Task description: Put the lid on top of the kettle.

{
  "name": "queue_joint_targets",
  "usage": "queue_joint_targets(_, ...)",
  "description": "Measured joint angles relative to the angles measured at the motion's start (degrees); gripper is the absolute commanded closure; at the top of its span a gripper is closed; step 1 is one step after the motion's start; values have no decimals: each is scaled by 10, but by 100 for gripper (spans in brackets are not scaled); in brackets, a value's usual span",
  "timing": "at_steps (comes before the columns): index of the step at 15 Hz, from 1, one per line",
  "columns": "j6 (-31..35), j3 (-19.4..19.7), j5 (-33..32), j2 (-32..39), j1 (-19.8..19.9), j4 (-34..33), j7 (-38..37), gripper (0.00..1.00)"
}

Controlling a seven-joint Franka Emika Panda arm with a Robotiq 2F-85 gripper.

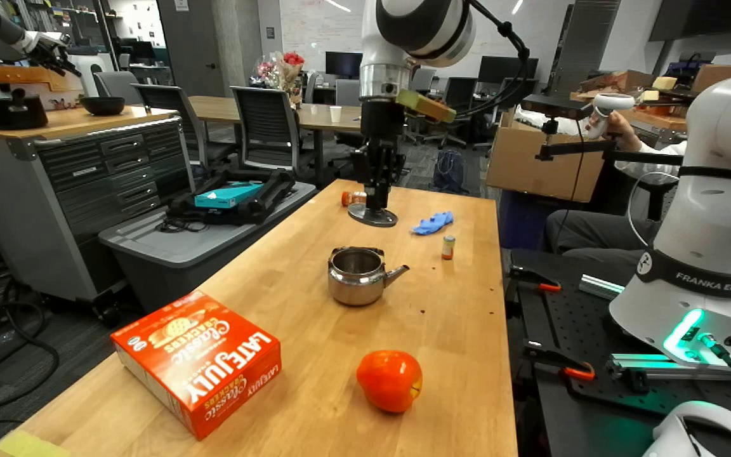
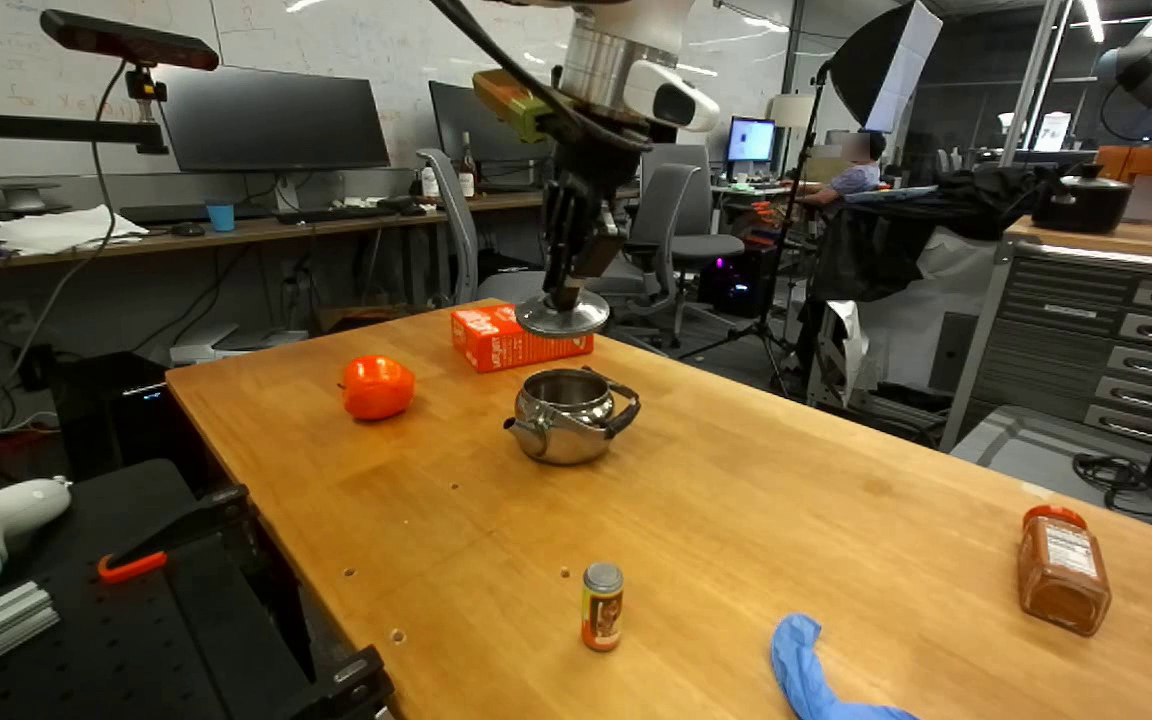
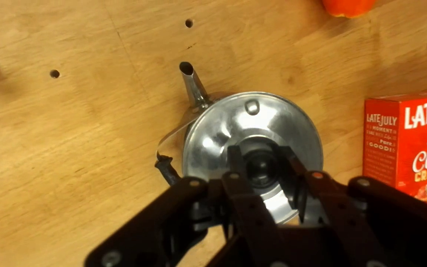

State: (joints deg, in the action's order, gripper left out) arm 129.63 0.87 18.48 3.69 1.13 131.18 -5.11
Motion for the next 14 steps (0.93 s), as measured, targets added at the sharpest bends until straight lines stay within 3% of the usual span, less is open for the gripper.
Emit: queue_joint_targets(14,-24,-4,3,95,0,-75,-64,87)
